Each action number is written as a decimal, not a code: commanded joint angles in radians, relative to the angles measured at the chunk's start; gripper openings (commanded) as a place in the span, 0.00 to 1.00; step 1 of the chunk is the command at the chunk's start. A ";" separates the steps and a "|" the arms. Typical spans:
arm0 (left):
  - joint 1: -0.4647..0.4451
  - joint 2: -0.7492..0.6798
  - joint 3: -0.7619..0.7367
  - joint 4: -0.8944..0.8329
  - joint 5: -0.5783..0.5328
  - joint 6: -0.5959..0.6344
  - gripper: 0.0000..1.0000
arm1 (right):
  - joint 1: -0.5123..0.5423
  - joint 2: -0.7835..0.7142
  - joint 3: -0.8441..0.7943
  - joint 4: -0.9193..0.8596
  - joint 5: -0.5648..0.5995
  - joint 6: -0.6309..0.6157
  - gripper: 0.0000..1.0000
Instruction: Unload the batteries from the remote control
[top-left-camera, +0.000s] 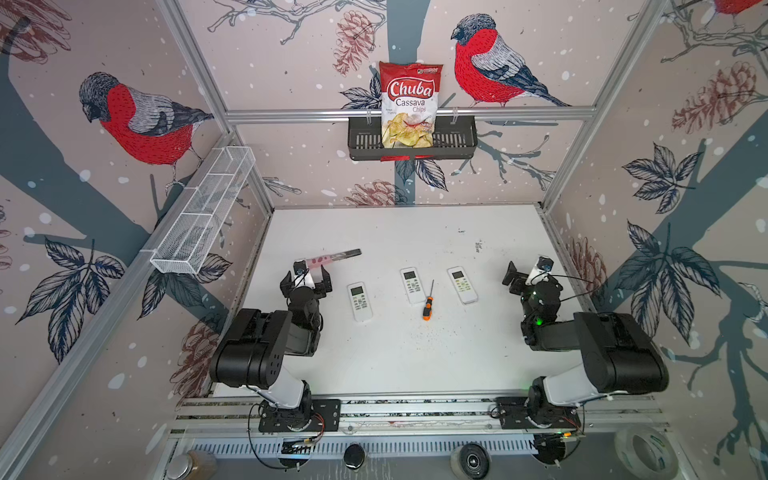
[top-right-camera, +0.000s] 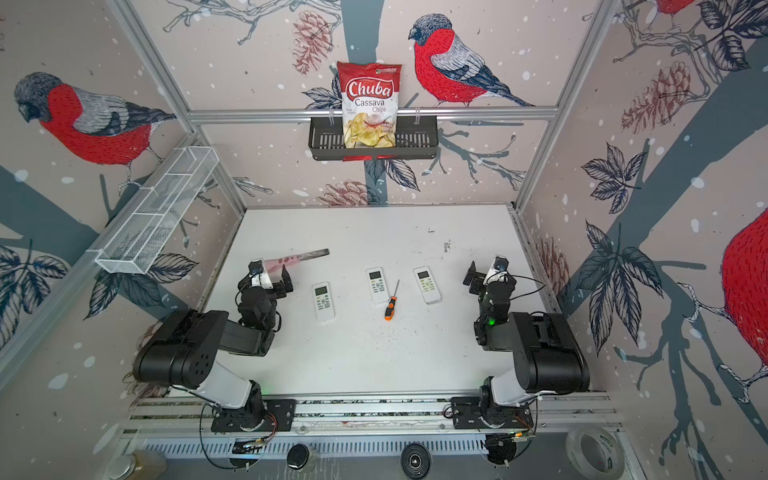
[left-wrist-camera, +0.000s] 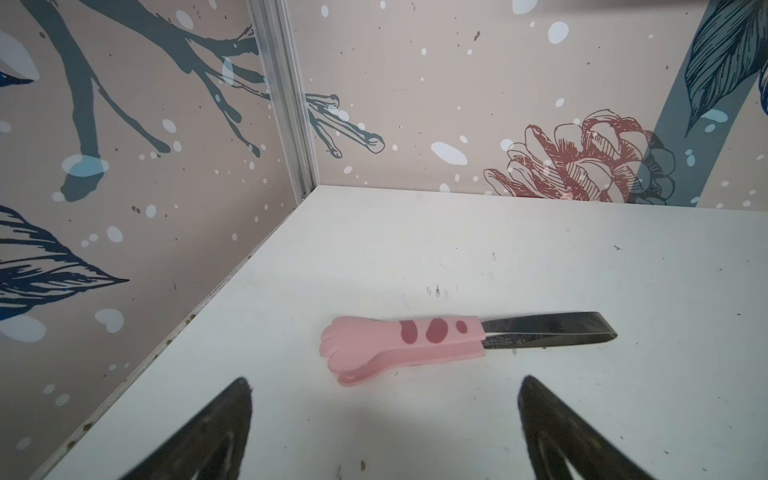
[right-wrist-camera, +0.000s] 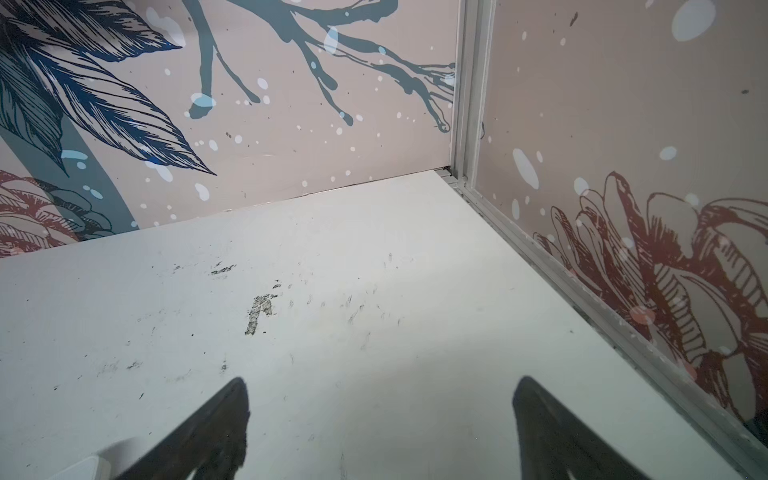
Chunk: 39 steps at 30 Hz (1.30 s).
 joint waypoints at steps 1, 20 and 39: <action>0.002 -0.003 0.001 0.037 0.014 0.000 0.98 | -0.001 -0.003 0.000 0.004 -0.009 -0.003 0.99; 0.001 -0.002 0.000 0.036 0.014 -0.002 0.98 | -0.003 -0.004 0.000 0.004 -0.014 -0.002 0.99; 0.010 -0.021 0.016 -0.011 0.012 -0.013 0.98 | 0.006 -0.006 -0.001 0.011 0.005 -0.006 0.99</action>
